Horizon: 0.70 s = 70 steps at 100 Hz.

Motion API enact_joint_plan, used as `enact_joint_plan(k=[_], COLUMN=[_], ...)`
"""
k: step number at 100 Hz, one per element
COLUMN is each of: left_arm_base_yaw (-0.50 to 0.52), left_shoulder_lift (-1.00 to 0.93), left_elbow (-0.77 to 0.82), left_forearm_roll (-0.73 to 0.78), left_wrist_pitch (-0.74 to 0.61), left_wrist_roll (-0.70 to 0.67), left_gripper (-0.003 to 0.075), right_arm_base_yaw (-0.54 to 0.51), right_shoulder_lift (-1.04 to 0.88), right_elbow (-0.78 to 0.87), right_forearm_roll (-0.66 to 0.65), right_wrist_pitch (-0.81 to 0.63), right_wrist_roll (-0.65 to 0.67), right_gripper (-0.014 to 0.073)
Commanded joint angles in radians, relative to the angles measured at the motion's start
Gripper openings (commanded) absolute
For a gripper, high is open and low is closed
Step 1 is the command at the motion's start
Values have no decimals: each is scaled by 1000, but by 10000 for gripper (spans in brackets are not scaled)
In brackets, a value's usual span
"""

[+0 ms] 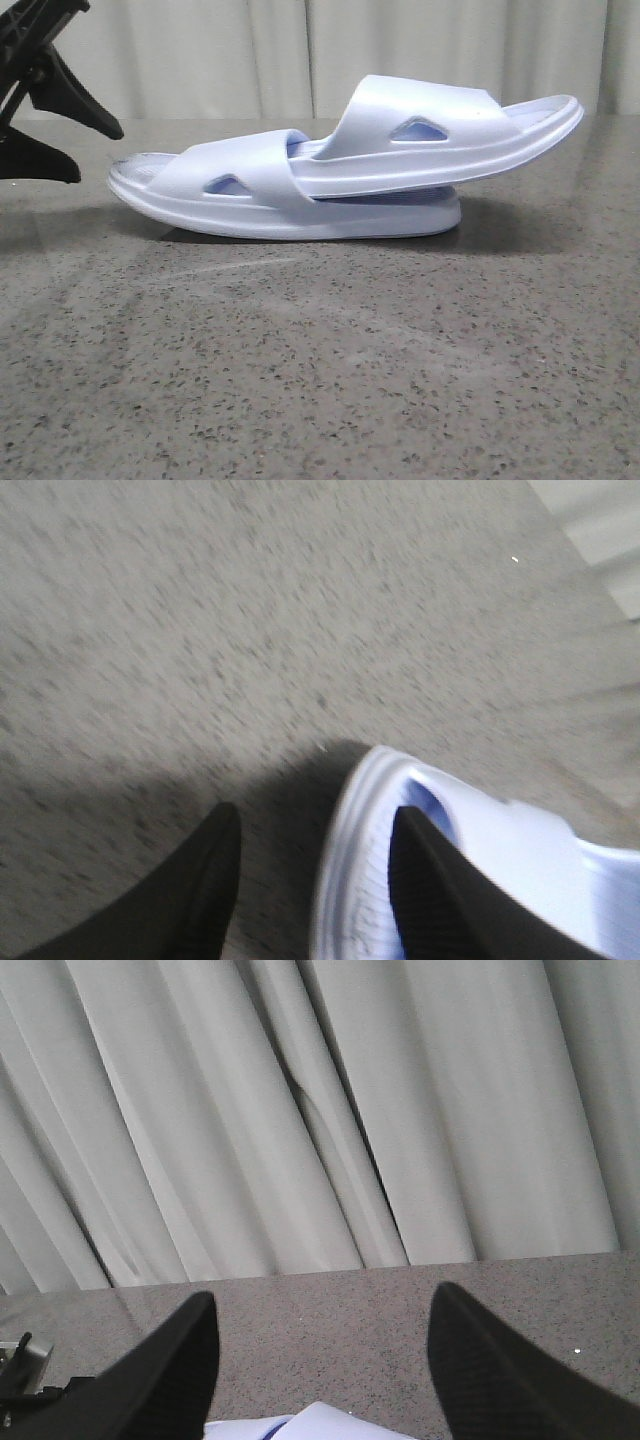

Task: Insert blue slippers together front up

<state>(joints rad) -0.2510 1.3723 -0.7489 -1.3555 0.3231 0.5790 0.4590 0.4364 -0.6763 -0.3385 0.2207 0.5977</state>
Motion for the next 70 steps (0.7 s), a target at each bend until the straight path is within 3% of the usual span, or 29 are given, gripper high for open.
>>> enact_joint_plan(k=[1, 35, 54, 70], left_arm_base_yaw=[-6, -6, -6, -6], left_shoulder_lift=[-54, -312, -481, -628], left_elbow=[-26, -26, -11, 85], left_forearm_roll=[59, 372, 483, 516], left_wrist_pitch=[-72, -243, -256, -306], left_wrist_roll=[1, 1, 1, 1], left_gripper=[300, 300, 300, 300], right_arm_base_yaw=[-6, -6, -6, -6], right_shoulder_lift=[8, 33, 63, 68], right_elbow=[-35, -35, -15, 22], right_forearm_roll=[-40, -257, -399, -431], right_wrist_pitch=[-68, 117, 111, 82], right_wrist_roll=[-11, -11, -11, -11], right_gripper=[397, 397, 397, 397])
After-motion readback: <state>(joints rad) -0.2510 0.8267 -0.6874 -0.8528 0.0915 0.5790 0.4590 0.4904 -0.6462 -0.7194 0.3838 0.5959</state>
